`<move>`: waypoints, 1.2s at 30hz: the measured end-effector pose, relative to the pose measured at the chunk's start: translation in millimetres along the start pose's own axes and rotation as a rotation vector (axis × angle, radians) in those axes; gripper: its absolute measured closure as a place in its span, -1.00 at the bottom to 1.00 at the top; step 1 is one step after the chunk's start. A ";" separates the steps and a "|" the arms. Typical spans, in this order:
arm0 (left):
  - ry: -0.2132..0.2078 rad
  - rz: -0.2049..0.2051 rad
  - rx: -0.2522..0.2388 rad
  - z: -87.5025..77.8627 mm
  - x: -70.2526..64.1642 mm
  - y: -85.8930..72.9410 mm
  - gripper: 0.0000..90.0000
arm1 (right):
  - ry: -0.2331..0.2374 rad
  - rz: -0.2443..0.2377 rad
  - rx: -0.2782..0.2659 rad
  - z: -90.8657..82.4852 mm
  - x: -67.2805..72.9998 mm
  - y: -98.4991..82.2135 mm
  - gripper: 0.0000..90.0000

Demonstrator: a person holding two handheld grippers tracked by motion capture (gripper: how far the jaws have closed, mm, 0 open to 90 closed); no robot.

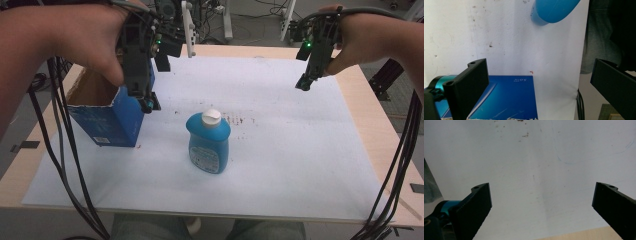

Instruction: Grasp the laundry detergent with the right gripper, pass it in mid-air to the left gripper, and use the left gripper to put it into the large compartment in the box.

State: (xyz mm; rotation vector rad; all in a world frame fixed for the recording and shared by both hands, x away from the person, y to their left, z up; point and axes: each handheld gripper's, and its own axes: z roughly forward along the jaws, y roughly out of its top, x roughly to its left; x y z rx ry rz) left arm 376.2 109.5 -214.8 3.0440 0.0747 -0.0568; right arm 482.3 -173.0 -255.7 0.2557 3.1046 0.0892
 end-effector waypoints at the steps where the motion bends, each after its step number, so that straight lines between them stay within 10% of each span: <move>1: -0.001 0.002 0.001 -0.2 0.6 -0.3 -0.96 | 0.001 0.002 -0.008 -0.3 2.3 -1.5 -0.97; 20: 0.003 0.003 -0.016 4.1 -1.3 -9.2 -0.96 | 0.108 -0.001 -0.299 -1.2 70.6 -23.0 -0.97; 36: 0.009 0.012 -0.026 3.8 -6.8 -9.5 -0.96 | 0.143 0.015 -0.439 47.6 114.3 -21.4 -0.97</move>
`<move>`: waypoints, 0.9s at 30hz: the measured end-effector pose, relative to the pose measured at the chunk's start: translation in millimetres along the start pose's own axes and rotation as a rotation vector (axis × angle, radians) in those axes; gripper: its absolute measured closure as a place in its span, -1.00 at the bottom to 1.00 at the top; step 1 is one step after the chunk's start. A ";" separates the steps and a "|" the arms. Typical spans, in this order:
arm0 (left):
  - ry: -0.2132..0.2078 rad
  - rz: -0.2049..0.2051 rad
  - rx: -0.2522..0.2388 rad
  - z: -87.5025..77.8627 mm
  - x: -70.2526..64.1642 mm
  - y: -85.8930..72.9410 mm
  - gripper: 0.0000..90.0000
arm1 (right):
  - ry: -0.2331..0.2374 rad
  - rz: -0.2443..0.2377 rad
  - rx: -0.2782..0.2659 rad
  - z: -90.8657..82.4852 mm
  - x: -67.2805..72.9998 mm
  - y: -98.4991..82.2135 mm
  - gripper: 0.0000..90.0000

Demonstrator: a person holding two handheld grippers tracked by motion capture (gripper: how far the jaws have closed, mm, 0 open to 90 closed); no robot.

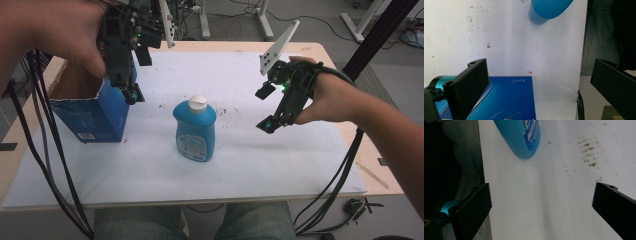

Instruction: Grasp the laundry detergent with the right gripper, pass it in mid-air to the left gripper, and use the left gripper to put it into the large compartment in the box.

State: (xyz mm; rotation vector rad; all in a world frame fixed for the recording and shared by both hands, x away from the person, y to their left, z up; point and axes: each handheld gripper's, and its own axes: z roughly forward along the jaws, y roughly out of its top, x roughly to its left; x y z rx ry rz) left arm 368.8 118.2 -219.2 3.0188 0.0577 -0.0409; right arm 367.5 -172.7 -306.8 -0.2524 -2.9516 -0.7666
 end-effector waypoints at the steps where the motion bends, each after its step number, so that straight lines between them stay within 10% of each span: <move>1: 0.000 0.000 0.000 0.0 0.0 0.0 -0.96 | 0.000 0.000 0.000 0.0 0.0 0.0 -0.97; 27: -0.002 -0.002 -0.011 2.2 -3.8 -8.8 -0.96 | 0.010 0.105 -0.298 81.7 21.8 -3.1 -0.97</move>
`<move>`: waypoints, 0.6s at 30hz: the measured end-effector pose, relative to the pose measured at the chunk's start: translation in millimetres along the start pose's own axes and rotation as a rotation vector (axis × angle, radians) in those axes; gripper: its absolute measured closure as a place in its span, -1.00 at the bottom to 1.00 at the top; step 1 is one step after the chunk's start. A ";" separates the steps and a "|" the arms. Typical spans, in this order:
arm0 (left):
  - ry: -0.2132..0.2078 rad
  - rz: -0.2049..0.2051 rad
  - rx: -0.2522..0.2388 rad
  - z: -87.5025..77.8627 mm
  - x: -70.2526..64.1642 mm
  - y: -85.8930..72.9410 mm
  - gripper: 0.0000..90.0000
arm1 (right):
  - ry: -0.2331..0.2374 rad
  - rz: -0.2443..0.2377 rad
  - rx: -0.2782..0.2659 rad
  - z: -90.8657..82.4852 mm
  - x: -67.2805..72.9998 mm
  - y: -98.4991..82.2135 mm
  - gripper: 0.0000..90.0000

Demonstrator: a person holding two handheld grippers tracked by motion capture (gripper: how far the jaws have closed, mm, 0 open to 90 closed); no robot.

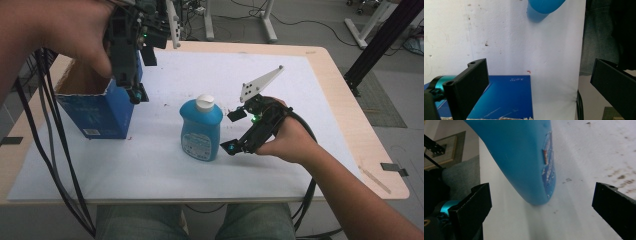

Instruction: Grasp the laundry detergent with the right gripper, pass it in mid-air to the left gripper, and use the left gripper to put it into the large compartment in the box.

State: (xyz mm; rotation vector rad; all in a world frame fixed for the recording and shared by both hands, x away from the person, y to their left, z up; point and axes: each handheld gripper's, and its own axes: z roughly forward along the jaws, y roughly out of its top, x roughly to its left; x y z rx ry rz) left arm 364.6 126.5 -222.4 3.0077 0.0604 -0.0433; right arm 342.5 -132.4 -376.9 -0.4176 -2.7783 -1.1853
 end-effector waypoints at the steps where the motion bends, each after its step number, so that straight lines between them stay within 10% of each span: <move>1: 0.000 -0.003 -0.003 0.2 -0.4 -0.3 -0.96 | 0.004 0.003 -0.003 3.1 0.9 -0.5 -0.97; 18: -0.011 0.007 -0.007 3.8 -3.2 -1.7 -0.96 | -0.018 0.025 -0.102 36.6 10.7 -1.1 -0.97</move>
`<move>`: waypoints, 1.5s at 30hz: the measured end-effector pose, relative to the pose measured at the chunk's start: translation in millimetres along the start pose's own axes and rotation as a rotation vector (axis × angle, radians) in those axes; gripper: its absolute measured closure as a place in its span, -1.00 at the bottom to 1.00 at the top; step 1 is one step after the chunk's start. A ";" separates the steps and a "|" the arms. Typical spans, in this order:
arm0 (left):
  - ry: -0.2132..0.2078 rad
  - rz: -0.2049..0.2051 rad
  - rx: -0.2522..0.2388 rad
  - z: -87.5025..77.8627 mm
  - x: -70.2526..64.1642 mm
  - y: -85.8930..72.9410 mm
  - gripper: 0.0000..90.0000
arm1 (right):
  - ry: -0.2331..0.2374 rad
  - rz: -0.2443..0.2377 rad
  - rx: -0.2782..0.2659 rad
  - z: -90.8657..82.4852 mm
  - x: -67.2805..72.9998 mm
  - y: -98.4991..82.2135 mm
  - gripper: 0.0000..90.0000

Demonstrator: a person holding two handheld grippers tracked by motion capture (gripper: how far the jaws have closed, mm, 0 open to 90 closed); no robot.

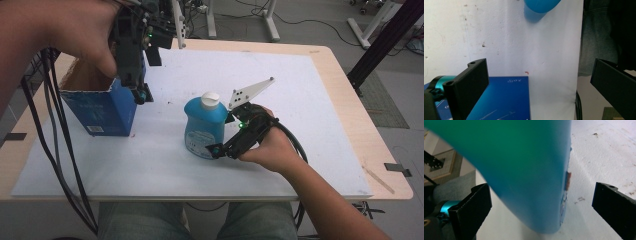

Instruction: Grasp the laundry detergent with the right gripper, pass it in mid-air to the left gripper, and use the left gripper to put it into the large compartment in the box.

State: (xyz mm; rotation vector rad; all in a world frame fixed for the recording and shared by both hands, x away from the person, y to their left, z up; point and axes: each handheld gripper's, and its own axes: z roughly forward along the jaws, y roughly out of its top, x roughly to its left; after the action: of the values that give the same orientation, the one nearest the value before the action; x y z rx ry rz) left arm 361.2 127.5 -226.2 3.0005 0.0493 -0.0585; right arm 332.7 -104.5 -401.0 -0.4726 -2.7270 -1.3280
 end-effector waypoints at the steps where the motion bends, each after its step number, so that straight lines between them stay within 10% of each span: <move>1: 0.000 0.001 0.000 0.1 0.0 0.0 -0.96 | 0.005 0.006 -0.007 1.7 -0.2 -0.2 -0.97; 45: 0.011 -0.015 -0.006 1.1 -2.6 -8.9 -0.96 | -0.104 -0.017 -0.249 19.9 11.8 -10.6 -0.56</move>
State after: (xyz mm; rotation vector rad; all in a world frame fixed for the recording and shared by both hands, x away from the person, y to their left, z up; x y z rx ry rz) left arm 358.3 136.1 -228.4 2.9951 0.0735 -0.0430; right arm 319.6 -92.4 -419.1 -0.5517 -2.6611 -1.7042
